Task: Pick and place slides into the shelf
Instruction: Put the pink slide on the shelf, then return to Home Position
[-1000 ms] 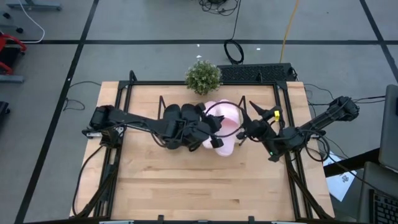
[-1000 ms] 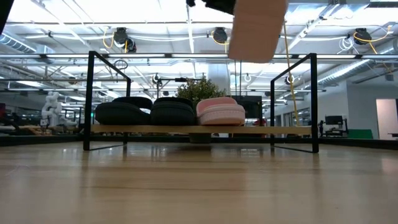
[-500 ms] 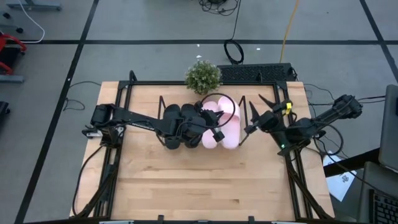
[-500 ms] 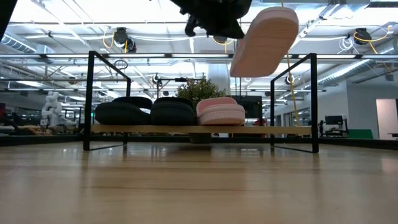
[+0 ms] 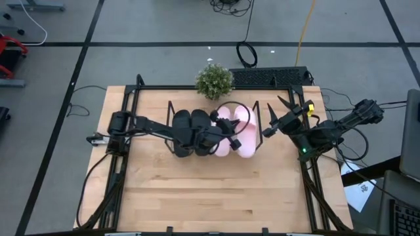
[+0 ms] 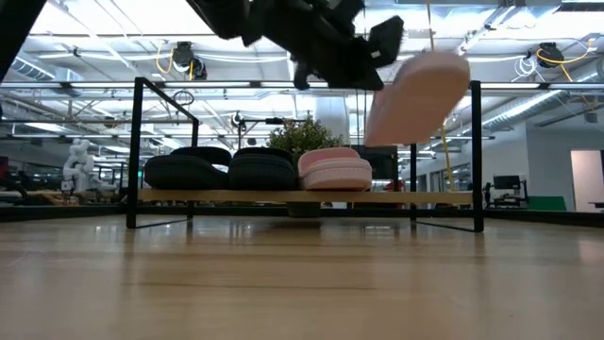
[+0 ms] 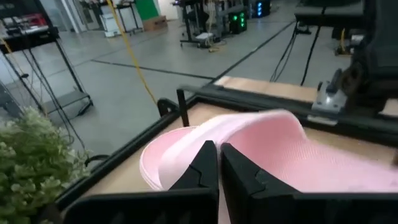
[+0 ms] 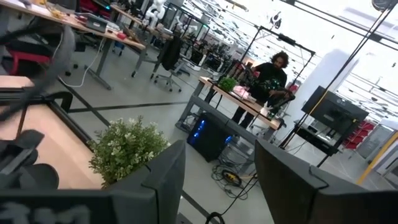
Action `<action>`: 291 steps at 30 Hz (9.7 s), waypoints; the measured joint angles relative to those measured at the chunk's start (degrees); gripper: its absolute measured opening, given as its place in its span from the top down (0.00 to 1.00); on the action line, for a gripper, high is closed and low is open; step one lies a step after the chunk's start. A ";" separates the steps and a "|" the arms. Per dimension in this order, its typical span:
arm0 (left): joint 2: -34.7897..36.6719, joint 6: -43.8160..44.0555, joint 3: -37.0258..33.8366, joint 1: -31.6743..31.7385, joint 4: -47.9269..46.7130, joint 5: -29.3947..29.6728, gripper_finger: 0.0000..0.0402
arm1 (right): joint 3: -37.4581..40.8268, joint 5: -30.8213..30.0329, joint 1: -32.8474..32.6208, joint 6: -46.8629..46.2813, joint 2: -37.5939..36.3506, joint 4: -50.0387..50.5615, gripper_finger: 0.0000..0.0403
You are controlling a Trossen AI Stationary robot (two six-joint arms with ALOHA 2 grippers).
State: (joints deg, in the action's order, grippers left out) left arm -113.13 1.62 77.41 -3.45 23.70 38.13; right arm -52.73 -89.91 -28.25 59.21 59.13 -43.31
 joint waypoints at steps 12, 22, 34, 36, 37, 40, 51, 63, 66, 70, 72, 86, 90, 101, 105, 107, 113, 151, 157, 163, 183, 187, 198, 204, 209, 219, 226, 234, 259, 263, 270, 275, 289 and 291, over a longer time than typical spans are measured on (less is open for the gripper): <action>-2.16 0.85 2.16 0.77 -2.61 1.37 1.00 | 0.02 -0.02 0.00 -0.01 0.04 0.48 0.55; -4.60 1.37 2.21 2.27 -1.38 0.85 1.00 | 0.04 -0.02 0.00 -4.30 0.07 5.10 0.55; -5.67 1.80 2.21 3.75 -2.53 -0.29 1.00 | 0.04 0.02 0.00 -6.48 0.09 7.00 0.55; -5.67 1.77 2.21 3.86 -2.92 -0.50 1.00 | 0.04 0.02 0.00 -6.50 0.09 6.98 0.55; -5.67 1.85 2.21 3.97 -3.31 -0.59 1.00 | 0.04 0.02 0.00 -6.48 0.09 7.00 0.55; -5.67 2.06 2.21 4.24 -4.41 -1.70 1.00 | 0.04 0.02 0.00 -6.54 0.09 7.00 0.55; -6.20 2.44 2.21 5.72 -4.79 -5.27 1.00 | 0.04 0.02 0.00 -7.14 0.09 7.00 0.55; -7.55 3.20 2.12 6.60 -5.11 -7.67 1.00 | 1.51 0.17 0.00 -8.14 0.17 8.04 0.55; -7.55 3.48 2.12 6.58 -5.40 -7.73 1.00 | 2.45 0.17 0.00 -8.89 0.17 8.00 0.55; -7.55 4.54 2.12 6.55 -7.06 -8.50 1.00 | 2.82 0.20 0.00 -9.06 0.18 8.01 0.55; -7.55 4.58 2.12 6.45 -7.30 -8.61 1.00 | 2.82 0.20 0.00 -9.06 0.17 7.99 0.55; -7.58 4.95 2.12 5.91 -7.74 -8.20 0.95 | 2.82 0.20 0.00 -9.04 0.17 7.96 0.55; -7.68 4.71 2.12 5.56 -7.78 -8.15 0.95 | 2.82 0.20 0.01 -9.02 0.17 7.96 0.55; -7.68 4.69 2.12 5.12 -7.84 -8.15 0.95 | 2.82 0.21 0.01 -8.99 0.17 7.96 0.55; -7.68 4.64 2.16 4.88 -8.63 -8.13 0.95 | 2.82 0.22 0.02 -8.99 0.17 7.96 0.55; -7.68 4.64 2.18 4.88 -8.74 -8.13 0.95 | 2.82 0.20 0.00 -8.99 0.17 7.96 0.55; -7.68 4.58 2.19 4.70 -8.87 -8.13 0.94 | 2.82 0.17 0.02 -8.99 0.17 7.96 0.55; 25.12 21.41 1.31 -9.36 -73.13 15.31 0.49 | 2.82 -0.04 0.00 -4.11 -3.78 7.57 0.55; 35.70 44.47 -8.82 -14.21 -87.38 24.81 0.51 | 4.37 -0.09 0.02 -4.29 -11.63 7.56 0.55; 50.10 52.53 -23.24 -21.92 -85.60 22.75 0.54 | 12.20 -0.11 0.02 -6.42 -20.55 7.56 0.55; 69.12 53.48 -56.97 -38.02 -50.72 27.78 0.53 | 33.94 3.14 -10.01 -12.30 -36.75 -2.58 0.55; 74.23 44.80 -60.19 -39.51 -43.30 28.64 0.54 | 36.10 2.73 -15.95 -8.93 -42.56 -4.74 0.55; 83.88 31.19 -67.45 -39.10 -32.58 24.46 0.53 | 38.66 1.09 -31.36 -3.14 -55.65 -7.64 0.55; 84.70 31.39 -70.63 -36.09 -28.41 19.10 0.51 | 39.85 0.04 -38.50 -6.77 -55.87 -7.35 0.55; 84.70 28.94 -74.43 -34.43 -22.95 15.16 0.51 | 42.89 0.20 -41.72 -12.31 -55.87 -7.44 0.55; 85.93 28.43 -76.13 -34.00 -21.94 10.32 0.51 | 47.86 4.19 -45.12 -19.59 -55.87 -7.54 0.55; 90.99 22.11 -76.13 -34.00 -21.96 7.92 0.52 | 50.10 7.72 -49.08 -21.77 -55.87 -7.63 0.55; 95.76 15.68 -76.08 -34.00 -21.88 3.71 0.51 | 50.19 10.56 -52.66 -17.32 -55.87 -10.84 0.55; 95.97 11.66 -76.02 -1.71 -24.16 -32.54 0.49 | 50.34 10.24 -45.98 -8.89 -55.88 -15.82 0.55; 95.97 14.89 -76.02 -0.76 -24.96 -39.37 0.50 | 50.36 10.25 -45.99 -9.36 -55.89 -15.84 0.55; 93.61 15.91 -76.02 -1.98 -25.13 -39.30 0.50 | 50.36 10.14 -45.99 -10.09 -55.88 -15.09 0.55; 85.71 21.47 -76.02 -2.31 -25.22 -39.70 0.49 | 50.36 8.64 -45.99 -10.33 -55.89 -15.10 0.55; 82.31 21.00 -75.98 -1.72 -24.72 -34.47 0.50 | 50.36 7.45 -45.99 -11.57 -55.87 -15.12 0.55; 83.42 20.22 -75.95 -1.72 -25.10 -36.56 0.50 | 50.36 7.45 -45.99 -11.58 -55.87 -15.13 0.55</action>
State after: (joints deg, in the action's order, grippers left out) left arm -29.71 21.84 1.45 -5.17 -1.40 1.57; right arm -2.37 -82.46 -74.24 47.63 3.27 -58.44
